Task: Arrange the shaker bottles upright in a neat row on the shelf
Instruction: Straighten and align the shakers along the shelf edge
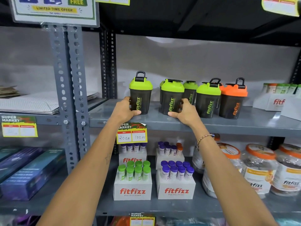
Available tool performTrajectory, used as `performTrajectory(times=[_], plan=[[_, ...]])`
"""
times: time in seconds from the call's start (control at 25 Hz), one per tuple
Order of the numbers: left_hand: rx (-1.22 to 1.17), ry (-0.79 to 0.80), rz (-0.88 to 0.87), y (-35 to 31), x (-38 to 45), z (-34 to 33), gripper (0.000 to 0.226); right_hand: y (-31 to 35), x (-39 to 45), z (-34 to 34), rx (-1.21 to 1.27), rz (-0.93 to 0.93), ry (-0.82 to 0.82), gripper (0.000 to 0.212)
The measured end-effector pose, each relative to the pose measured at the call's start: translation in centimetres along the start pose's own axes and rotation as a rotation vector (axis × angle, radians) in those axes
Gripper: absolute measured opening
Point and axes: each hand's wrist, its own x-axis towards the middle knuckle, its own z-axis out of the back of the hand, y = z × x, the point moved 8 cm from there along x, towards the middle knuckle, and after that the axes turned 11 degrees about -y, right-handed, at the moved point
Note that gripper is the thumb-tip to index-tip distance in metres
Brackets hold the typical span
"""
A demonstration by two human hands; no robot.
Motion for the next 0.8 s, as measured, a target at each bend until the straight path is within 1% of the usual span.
performTrajectory(times=[0.16,0.4,0.8], plan=[[0.030,0.003,-0.016,-0.16,-0.08,0.06,0.068,-0.13,0.07,-0.22,-0.039,-0.010,0.028,0.084],[0.054,-0.007,-0.032,-0.27,-0.11,0.18,0.067,-0.03,-0.06,-0.21,-0.048,-0.013,0.044,0.079],[0.069,-0.002,-0.041,-0.04,0.09,-0.05,0.067,-0.22,0.12,-0.29,-0.059,-0.010,0.006,0.074]])
